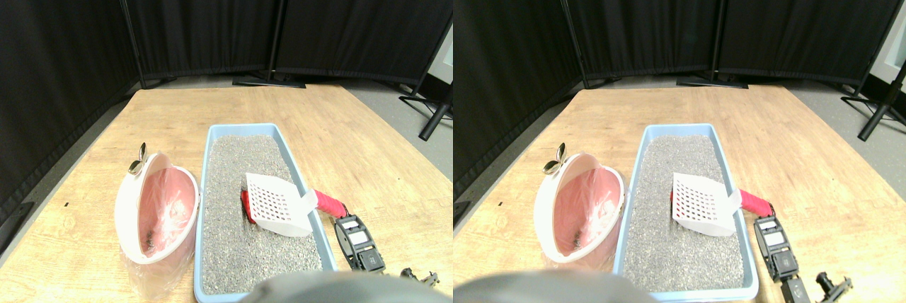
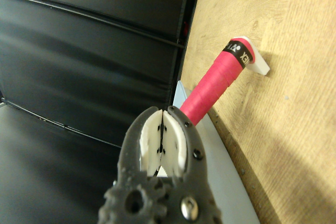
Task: Scoop (unimanual)
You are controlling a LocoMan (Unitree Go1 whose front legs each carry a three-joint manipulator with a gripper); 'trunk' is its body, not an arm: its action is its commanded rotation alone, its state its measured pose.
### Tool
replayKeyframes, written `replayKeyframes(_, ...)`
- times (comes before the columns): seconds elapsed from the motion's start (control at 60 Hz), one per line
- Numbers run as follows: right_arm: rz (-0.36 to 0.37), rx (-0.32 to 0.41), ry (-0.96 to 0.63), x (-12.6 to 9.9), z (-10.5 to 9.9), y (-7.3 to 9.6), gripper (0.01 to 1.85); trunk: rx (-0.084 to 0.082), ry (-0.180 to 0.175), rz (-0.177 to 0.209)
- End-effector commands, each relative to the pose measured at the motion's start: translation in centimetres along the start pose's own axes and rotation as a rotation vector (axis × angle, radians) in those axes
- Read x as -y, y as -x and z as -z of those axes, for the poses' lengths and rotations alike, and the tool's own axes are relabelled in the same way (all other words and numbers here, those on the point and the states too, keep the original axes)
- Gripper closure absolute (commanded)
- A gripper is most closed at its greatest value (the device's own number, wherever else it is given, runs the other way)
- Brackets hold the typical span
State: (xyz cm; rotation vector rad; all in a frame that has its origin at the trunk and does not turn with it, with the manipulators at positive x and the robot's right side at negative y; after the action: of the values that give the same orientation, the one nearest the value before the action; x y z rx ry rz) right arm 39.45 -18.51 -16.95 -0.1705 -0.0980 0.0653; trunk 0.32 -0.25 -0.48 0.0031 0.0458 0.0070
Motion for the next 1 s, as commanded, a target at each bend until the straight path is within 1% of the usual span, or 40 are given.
replayKeyframes(0.017,0.010,0.041,0.009,0.1,-0.8,0.0,1.39,0.001,0.004,-0.003)
replayKeyframes(0.067,-0.002,0.064,-0.001,0.1,-0.8,0.0,1.40,0.000,0.003,-0.001)
replayKeyframes(0.1,0.005,0.053,0.004,0.2,-0.8,0.0,1.40,0.001,0.002,0.000)
replayKeyframes(0.133,0.001,0.068,-0.001,0.2,-0.8,0.0,1.41,0.002,0.004,0.001)
replayKeyframes(0.217,0.003,0.072,0.008,0.4,-0.8,0.1,1.41,0.002,0.003,0.004)
replayKeyframes(0.35,-0.013,0.123,-0.023,0.7,-0.7,0.1,1.41,-0.001,0.002,0.008)
replayKeyframes(0.367,-0.018,0.139,-0.052,0.7,-0.7,0.1,1.39,-0.001,0.003,0.007)
replayKeyframes(0.417,-0.022,0.154,-0.077,0.8,-0.6,0.1,1.33,0.000,0.004,0.008)
replayKeyframes(0.483,-0.041,0.175,-0.121,1.1,-0.5,0.0,1.21,-0.004,0.005,0.009)
replayKeyframes(0.5,-0.041,0.175,-0.121,1.1,-0.5,0.0,1.21,-0.008,0.006,0.009)
replayKeyframes(0.55,-0.064,0.195,-0.153,1.3,-0.3,-0.1,1.14,-0.008,0.006,0.009)
replayKeyframes(0.583,-0.072,0.195,-0.154,1.4,-0.3,-0.3,1.09,-0.012,0.007,0.010)
replayKeyframes(0.65,-0.075,0.186,-0.172,1.6,-0.1,-0.6,1.02,-0.015,0.007,0.010)
replayKeyframes(0.667,-0.075,0.185,-0.178,1.6,-0.1,-0.7,1.01,-0.018,0.008,0.010)
replayKeyframes(0.7,-0.072,0.170,-0.211,1.7,0.1,-0.9,0.95,-0.018,0.008,0.010)
replayKeyframes(0.75,-0.066,0.157,-0.229,1.8,0.2,-1.1,0.92,-0.020,0.007,0.009)
replayKeyframes(0.767,-0.061,0.148,-0.248,1.8,0.2,-1.2,0.90,-0.023,0.007,0.009)
replayKeyframes(0.8,-0.072,0.147,-0.259,2.0,0.4,-1.5,0.90,-0.023,0.007,0.009)
replayKeyframes(0.85,-0.070,0.140,-0.267,2.0,0.6,-1.7,0.90,-0.024,0.011,0.008)
replayKeyframes(0.9,-0.076,0.138,-0.285,2.1,0.8,-2.0,0.92,-0.024,0.011,0.008)
replayKeyframes(0.917,-0.073,0.131,-0.291,2.1,0.9,-2.2,0.93,-0.028,0.016,0.006)
replayKeyframes(0.967,-0.055,0.100,-0.313,2.0,1.0,-2.6,0.94,-0.028,0.016,0.006)
replayKeyframes(1.0,-0.051,0.093,-0.319,2.0,1.1,-2.7,0.94,-0.029,0.017,0.002)
